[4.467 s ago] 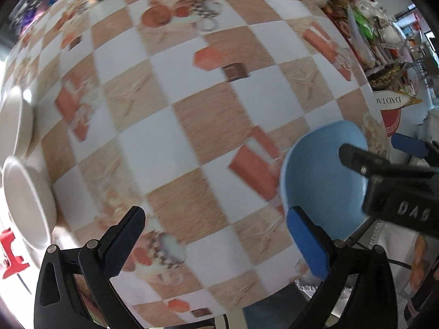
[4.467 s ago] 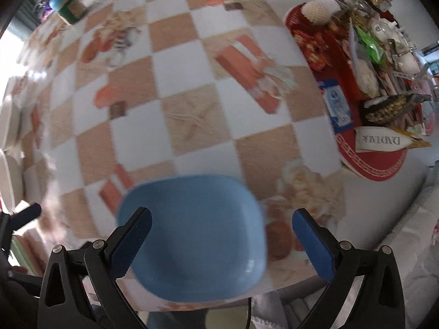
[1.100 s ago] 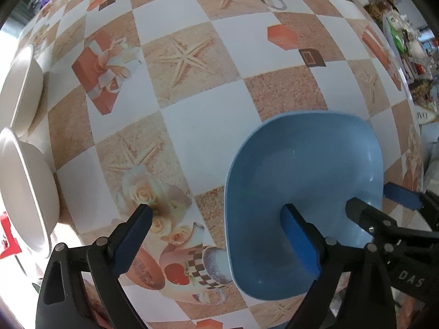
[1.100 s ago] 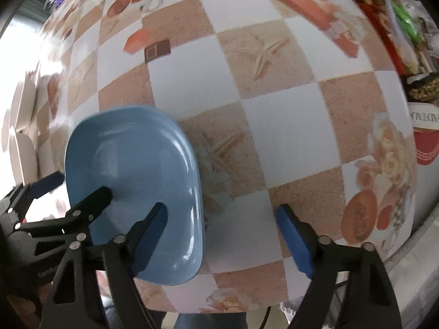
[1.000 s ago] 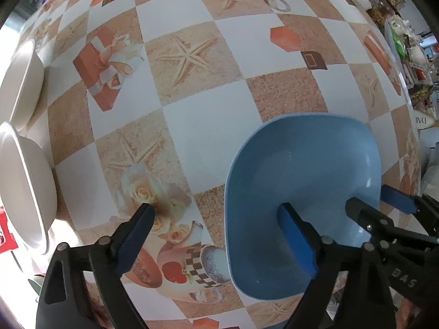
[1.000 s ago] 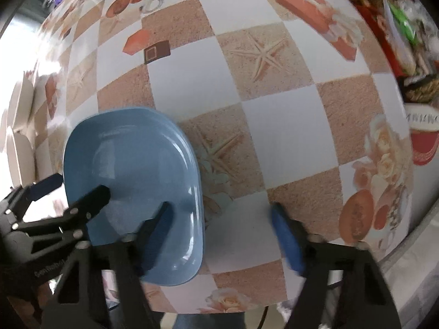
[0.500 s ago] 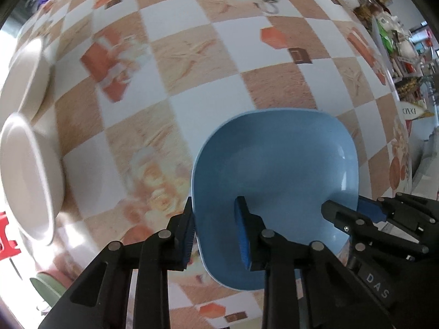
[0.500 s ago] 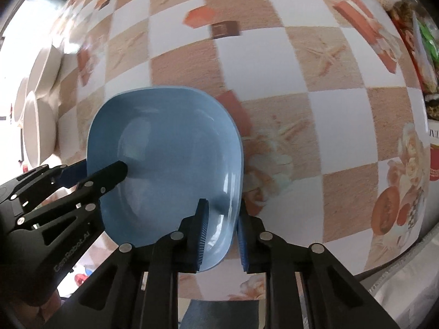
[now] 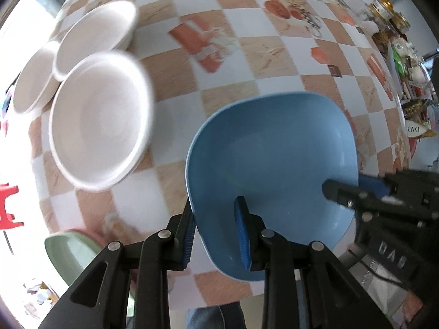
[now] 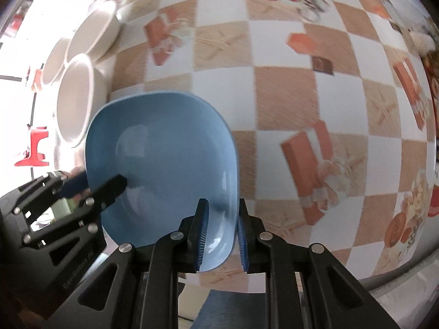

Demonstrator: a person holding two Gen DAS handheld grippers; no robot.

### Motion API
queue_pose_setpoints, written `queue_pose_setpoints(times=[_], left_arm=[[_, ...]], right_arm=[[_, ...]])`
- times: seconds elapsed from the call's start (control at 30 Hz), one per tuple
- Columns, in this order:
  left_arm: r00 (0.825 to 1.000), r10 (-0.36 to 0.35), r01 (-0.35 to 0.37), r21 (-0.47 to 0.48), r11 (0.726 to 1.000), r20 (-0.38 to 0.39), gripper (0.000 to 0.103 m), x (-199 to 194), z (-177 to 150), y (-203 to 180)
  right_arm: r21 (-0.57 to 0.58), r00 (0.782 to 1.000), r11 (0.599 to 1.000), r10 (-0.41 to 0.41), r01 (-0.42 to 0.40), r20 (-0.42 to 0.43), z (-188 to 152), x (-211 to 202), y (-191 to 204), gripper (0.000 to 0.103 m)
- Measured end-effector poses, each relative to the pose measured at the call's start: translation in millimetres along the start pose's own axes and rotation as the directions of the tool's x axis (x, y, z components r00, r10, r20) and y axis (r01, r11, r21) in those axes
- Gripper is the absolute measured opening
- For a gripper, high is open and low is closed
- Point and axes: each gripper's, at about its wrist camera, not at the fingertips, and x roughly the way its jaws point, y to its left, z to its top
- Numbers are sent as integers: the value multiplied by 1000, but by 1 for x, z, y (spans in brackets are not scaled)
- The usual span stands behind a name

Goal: Organize plates and bowls
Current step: 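Lift the blue plate with the right tool and carry it over the green plate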

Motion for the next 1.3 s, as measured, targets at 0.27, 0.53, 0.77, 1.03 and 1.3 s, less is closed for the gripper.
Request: queue_pose_setpoints(times=[0.27, 0.53, 0.77, 1.03, 1.3], left_arm=[[1000, 6, -6, -90, 996, 5, 30, -8, -26, 49], [999, 33, -27, -166, 986, 34, 30, -35, -35, 90], [996, 75, -64, -242, 968, 37, 30, -53, -53, 86], [993, 110, -91, -317, 944, 42, 30, -65, -71, 114], [986, 168, -148, -404, 903, 14, 30, -73, -108, 159]], right_arm=[[-87, 1000, 996, 1, -2, -9, 1, -7, 40, 22], [-158, 999, 987, 26, -31, -34, -9, -2, 78, 22], [-224, 997, 972, 56, -68, -61, -2, 6, 97, 22], [-304, 993, 947, 78, -100, -83, -4, 9, 132, 22], [-376, 983, 913, 117, -162, -138, -13, 25, 183, 22]])
